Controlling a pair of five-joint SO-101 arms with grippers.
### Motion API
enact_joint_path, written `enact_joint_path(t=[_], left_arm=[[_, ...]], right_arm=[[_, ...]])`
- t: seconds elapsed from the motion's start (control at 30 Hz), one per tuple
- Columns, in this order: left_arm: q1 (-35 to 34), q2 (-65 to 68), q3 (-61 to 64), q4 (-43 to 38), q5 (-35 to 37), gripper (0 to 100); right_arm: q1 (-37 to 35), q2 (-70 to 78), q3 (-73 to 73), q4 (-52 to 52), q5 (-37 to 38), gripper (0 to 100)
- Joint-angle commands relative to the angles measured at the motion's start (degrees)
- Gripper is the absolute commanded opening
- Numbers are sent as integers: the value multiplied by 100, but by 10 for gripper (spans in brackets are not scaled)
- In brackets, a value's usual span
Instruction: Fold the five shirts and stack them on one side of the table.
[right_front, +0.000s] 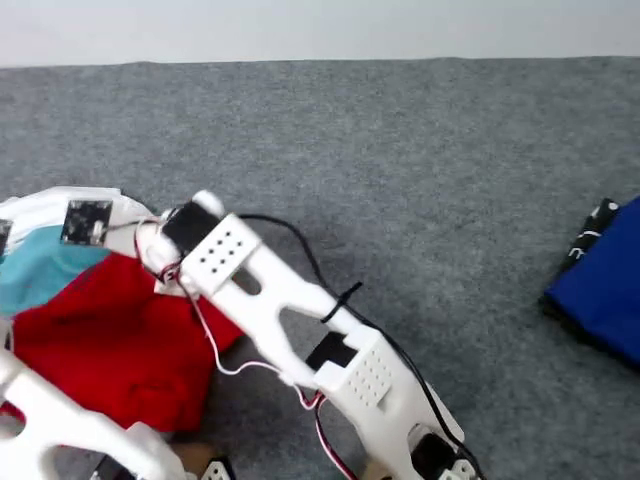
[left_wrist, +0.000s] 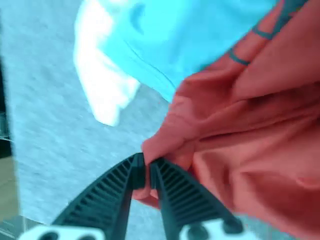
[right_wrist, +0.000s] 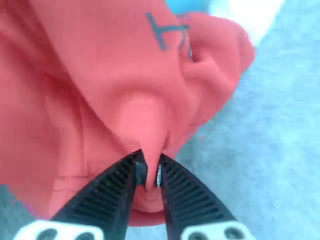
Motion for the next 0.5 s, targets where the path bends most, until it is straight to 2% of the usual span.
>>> enact_joint_path(t=[0.0,0.1,0.27,0.47], left_arm=[[316,-70,-866,-53,510,3],[668,-70,-1613,229,826,3],[1741,-70,-2897,818,1178,3],[3209,-70,-4321,835,1890,3]], right_arm=[[312,-664,-782,444,62,10],[514,-804,-1319,919,62,10],[1024,-1244,-1855,1147,53,10],[1798,-2202,-1846,1130,62,10]])
